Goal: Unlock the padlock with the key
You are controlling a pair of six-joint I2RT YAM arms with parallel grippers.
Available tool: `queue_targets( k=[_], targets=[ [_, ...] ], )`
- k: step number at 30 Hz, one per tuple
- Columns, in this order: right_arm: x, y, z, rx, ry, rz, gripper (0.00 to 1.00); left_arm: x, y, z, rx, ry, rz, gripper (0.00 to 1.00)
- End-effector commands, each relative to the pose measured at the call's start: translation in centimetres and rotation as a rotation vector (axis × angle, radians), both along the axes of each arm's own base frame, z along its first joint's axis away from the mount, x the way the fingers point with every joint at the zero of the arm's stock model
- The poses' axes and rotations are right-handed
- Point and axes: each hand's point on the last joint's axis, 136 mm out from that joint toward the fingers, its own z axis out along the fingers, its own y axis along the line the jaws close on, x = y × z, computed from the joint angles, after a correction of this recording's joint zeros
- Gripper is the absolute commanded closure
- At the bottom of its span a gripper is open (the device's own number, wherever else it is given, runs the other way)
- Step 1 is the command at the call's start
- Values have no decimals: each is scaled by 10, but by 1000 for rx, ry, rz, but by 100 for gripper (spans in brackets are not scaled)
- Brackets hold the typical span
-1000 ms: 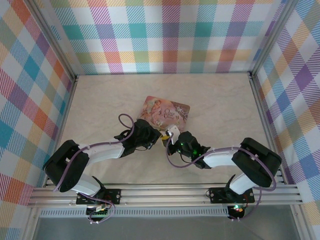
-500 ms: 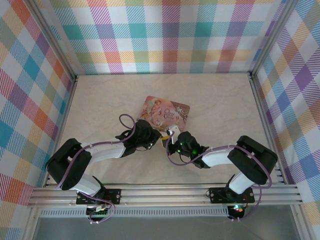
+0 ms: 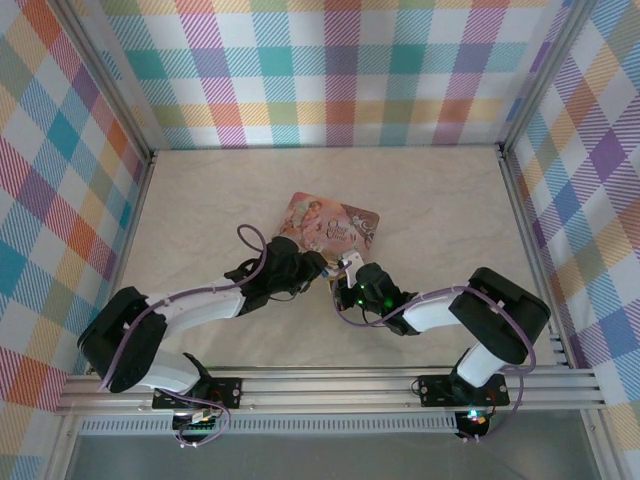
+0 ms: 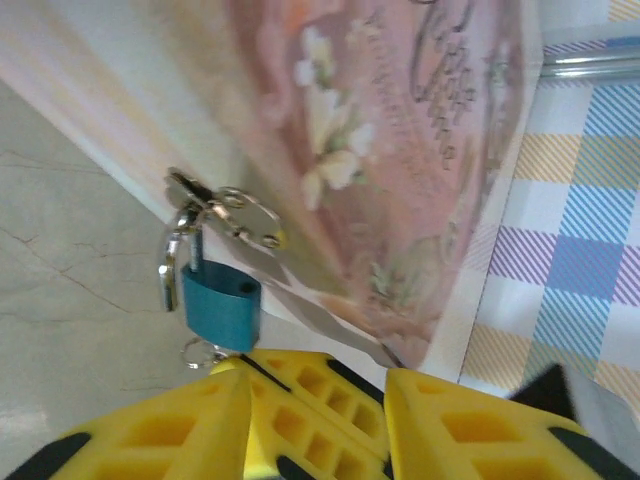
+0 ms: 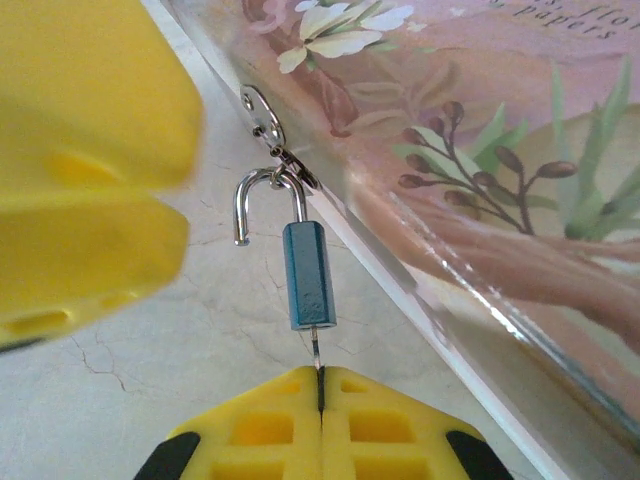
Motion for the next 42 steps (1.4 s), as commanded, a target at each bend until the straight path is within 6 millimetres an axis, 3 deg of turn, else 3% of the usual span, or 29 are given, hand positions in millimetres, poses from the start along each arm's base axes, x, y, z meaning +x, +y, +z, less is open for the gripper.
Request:
queue_targets(
  k=[1, 7, 12, 24, 28, 37, 42],
  targets=[
    [-1, -1, 4, 59, 20, -9, 100, 2, 14, 21, 67, -58, -3, 56],
    [-3, -3, 9, 135, 81, -31, 100, 3, 48, 39, 190, -113, 29, 46],
    [-6, -6, 7, 199, 195, -63, 100, 3, 64, 48, 234, -138, 54, 44],
    [-4, -20, -18, 227, 373, -129, 99, 3, 69, 41, 254, -126, 57, 42],
    [-3, -27, -18, 218, 367, -133, 92, 7, 78, 41, 273, -119, 70, 37],
    [-3, -44, -7, 131, 308, -156, 59, 28, 108, 52, 270, -136, 91, 13],
    [-6, -37, 11, 190, 295, -98, 51, 46, 116, 54, 279, -146, 59, 9]
  ],
)
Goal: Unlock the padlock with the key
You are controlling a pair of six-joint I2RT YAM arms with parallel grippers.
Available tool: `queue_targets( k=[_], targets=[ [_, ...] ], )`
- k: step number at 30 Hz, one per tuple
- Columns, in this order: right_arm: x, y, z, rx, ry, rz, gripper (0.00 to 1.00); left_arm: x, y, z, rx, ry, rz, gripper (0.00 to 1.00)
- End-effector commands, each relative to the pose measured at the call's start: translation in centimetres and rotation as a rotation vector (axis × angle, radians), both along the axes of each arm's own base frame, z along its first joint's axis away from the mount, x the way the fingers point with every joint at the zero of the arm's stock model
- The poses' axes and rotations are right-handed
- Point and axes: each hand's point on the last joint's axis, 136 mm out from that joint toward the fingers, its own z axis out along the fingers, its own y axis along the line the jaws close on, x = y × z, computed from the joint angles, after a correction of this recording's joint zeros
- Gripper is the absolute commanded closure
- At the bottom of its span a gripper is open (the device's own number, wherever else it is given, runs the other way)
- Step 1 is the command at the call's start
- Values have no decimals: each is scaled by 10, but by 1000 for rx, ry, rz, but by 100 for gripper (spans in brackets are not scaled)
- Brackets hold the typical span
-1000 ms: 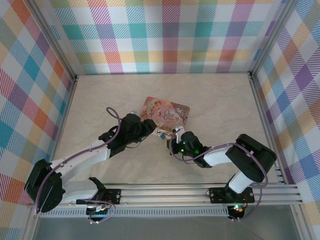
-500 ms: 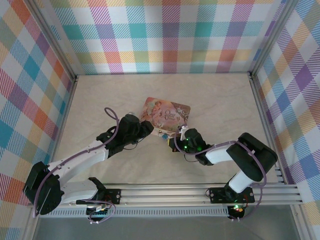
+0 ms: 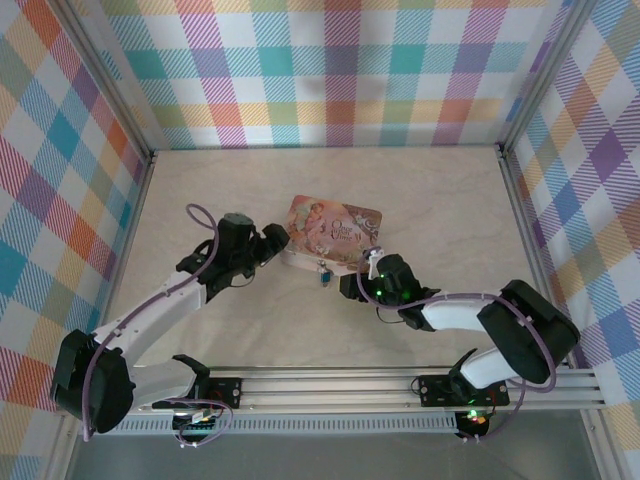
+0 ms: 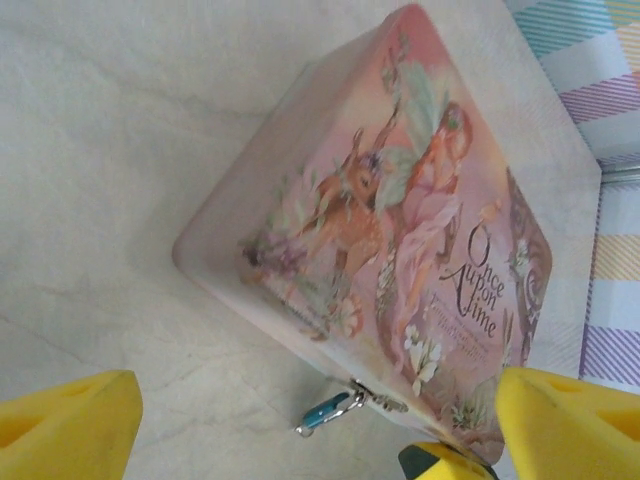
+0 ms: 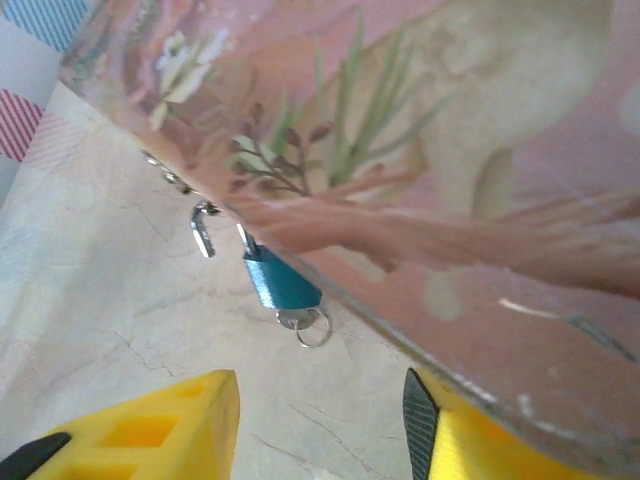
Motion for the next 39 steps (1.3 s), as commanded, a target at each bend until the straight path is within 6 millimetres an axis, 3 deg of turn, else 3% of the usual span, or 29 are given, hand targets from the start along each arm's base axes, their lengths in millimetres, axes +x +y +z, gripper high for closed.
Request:
queue_targets(
  k=[1, 6, 14, 21, 29, 39],
  targets=[
    [-6, 3, 6, 22, -9, 50, 49, 15, -4, 12, 5, -29, -79, 8],
    [-2, 10, 19, 54, -16, 69, 45, 38, -5, 5, 30, -15, -128, 7],
    [15, 4, 21, 80, -9, 22, 32, 59, -14, -34, 54, 65, -166, 9],
    [34, -2, 27, 86, -24, 35, 27, 43, -13, -68, 37, 139, -168, 15],
    [54, 1, 39, 68, -79, 101, 23, 20, -7, -90, 68, 190, -152, 20],
    [83, -5, 42, 104, -110, 105, 20, 4, -13, -93, 66, 193, -158, 21]
  ],
)
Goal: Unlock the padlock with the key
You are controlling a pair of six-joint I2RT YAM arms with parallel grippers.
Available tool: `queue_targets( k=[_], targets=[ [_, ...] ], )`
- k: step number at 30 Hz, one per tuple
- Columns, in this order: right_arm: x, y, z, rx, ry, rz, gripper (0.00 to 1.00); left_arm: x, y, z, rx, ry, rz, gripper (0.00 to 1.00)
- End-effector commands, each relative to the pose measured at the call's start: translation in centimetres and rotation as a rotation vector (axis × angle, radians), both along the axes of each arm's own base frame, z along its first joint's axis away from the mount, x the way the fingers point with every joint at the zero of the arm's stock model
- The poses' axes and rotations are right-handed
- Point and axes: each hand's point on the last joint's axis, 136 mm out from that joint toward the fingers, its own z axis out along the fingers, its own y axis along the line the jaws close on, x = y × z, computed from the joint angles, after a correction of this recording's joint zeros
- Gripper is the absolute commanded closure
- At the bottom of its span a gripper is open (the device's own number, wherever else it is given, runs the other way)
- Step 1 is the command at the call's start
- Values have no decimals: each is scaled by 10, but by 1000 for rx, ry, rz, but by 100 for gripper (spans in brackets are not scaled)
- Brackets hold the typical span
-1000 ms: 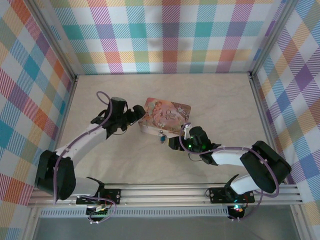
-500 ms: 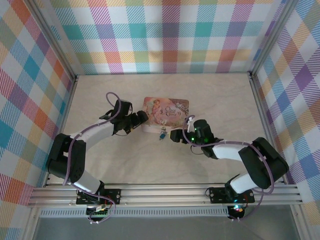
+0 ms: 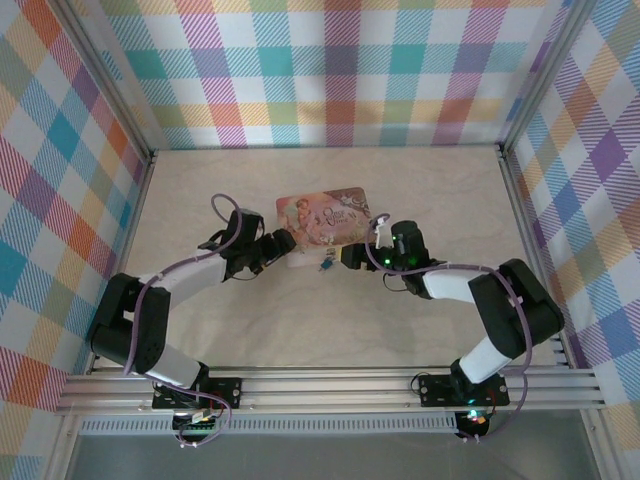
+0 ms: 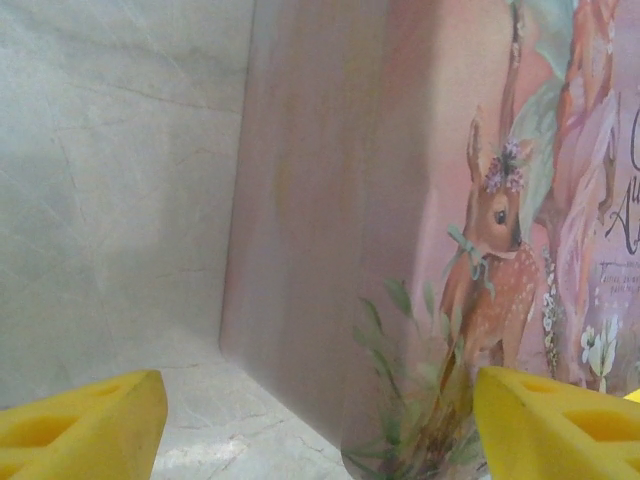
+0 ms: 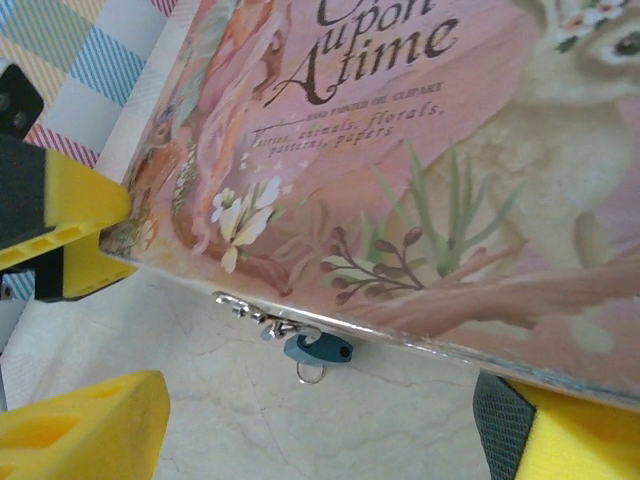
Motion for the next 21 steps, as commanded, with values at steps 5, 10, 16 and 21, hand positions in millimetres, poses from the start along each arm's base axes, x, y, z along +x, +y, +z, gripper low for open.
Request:
queue_targets(
  k=[5, 10, 16, 21],
  targets=[
    [18, 2, 17, 36, -93, 24, 20, -31, -2, -10, 34, 46, 2, 21],
    [6, -5, 28, 76, -184, 21, 20, -32, 2, 11, 27, -5, 25, 20],
    [-14, -2, 33, 148, -218, 78, 22, -27, 4, 53, 17, -93, 29, 19],
    [-19, 7, 33, 232, -228, 120, 23, -18, -11, 85, -45, -151, -3, 21]
  ],
)
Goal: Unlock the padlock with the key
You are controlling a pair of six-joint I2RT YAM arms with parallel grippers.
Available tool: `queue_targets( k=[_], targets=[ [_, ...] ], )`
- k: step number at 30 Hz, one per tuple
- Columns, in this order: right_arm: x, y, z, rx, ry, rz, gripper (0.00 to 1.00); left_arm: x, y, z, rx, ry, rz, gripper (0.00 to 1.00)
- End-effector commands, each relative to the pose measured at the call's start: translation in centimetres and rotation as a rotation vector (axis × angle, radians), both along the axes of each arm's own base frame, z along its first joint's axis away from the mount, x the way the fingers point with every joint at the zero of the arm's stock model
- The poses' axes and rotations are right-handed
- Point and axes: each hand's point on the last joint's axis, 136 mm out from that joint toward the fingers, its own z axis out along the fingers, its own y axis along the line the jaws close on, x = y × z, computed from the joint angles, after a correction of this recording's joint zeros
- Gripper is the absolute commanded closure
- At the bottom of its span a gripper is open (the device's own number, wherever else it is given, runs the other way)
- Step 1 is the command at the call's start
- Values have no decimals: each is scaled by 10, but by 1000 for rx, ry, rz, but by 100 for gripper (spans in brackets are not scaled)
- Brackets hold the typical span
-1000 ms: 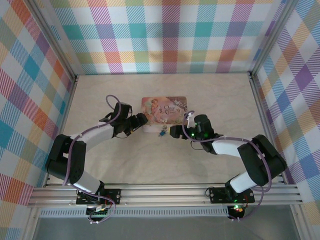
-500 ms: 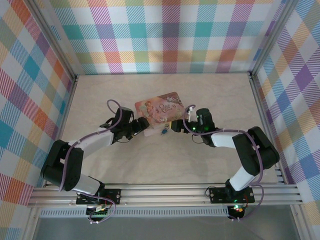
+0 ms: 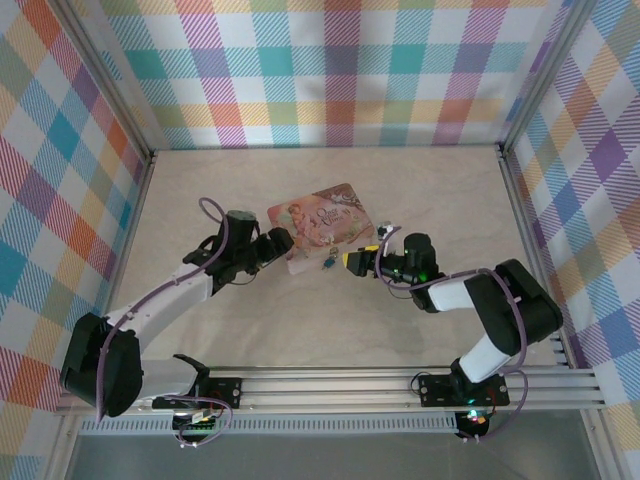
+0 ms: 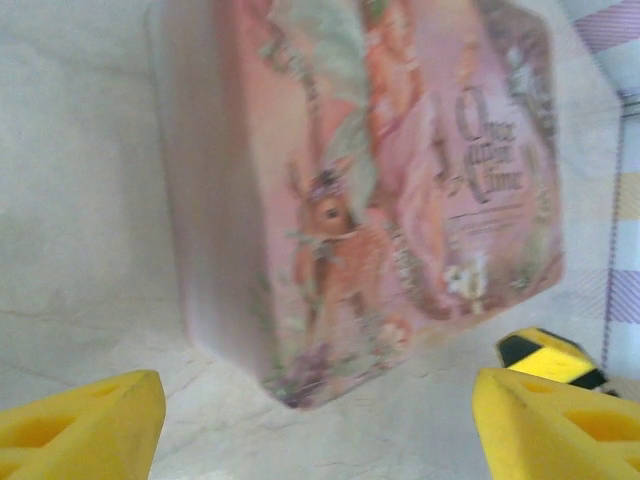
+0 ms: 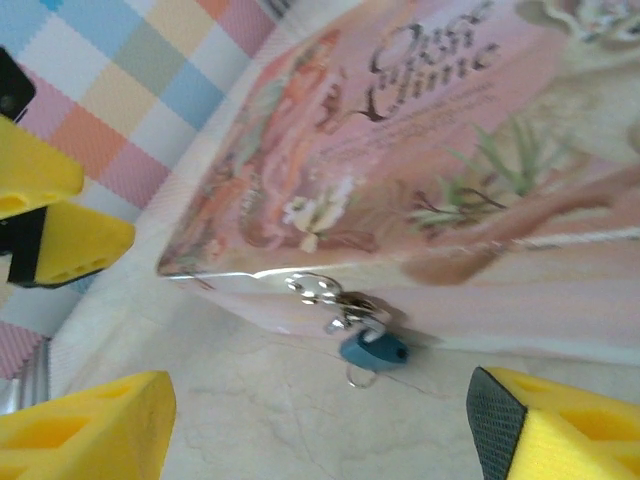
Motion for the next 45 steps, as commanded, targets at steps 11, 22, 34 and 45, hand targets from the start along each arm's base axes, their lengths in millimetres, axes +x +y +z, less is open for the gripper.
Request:
queue_targets(
  k=[11, 22, 34, 45],
  targets=[
    [6, 25, -14, 119, -14, 30, 23, 39, -65, 32, -98, -48, -141, 22],
    [5, 33, -24, 120, -22, 48, 22, 63, -76, 11, -37, -18, -162, 23],
    [5, 45, -27, 127, -10, 81, 22, 61, -76, -13, -25, 37, -157, 23],
    [6, 53, -29, 131, -1, 97, 23, 59, -79, -12, -35, 40, -170, 22]
  ],
)
